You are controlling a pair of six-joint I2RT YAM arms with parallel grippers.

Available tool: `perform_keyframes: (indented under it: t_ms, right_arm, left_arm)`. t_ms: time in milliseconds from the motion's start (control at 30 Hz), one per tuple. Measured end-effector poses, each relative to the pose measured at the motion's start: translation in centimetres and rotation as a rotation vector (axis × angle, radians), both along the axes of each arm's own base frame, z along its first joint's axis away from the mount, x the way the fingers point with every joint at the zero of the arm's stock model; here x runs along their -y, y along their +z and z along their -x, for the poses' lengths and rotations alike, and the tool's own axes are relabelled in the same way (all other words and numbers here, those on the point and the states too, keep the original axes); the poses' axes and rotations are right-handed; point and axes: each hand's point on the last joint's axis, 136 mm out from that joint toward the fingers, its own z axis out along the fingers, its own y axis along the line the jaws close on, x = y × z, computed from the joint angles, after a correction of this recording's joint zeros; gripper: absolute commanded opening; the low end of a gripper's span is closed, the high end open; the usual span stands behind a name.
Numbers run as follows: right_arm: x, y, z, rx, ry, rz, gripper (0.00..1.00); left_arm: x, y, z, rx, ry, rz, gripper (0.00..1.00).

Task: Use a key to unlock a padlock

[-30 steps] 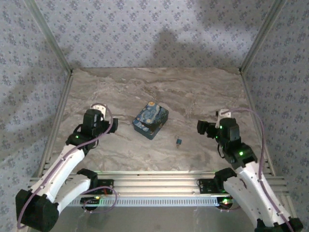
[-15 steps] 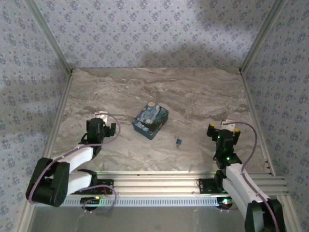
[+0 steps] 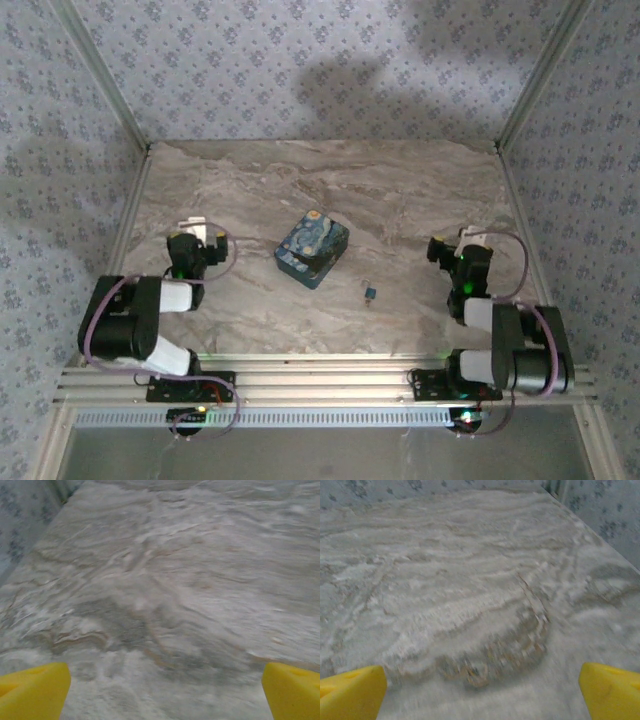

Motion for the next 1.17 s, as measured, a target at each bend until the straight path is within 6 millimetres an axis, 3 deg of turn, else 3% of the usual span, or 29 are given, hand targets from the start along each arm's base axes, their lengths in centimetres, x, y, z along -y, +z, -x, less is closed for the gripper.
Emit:
perform_keyframes:
  t_ms: [100,200,400,1167]
  right_arm:
    - [-0.3,-1.0,-1.5,0.007,0.026,0.007,1.0]
    - [-0.5,-2.3,-1.5,-0.048,0.035,0.01,1.0]
    - [-1.3,0.2,-3.9,0.004,0.039,0.057,1.0]
    - [-1.2,-0.4,-3.6,-0.029,0.032,0.084,1.0]
  left_arm:
    - [-0.7,-0.2,-0.6,-0.01,0.017,0.029,0.98]
    - [-0.5,0.5,-1.2,0.011,0.008,0.047,0.98]
    - [-0.2,0.7,-1.4,0.016,-0.008,0.058,0.98]
    - [-0.2,0.7,-1.4,0.016,-0.008,0.058,0.98]
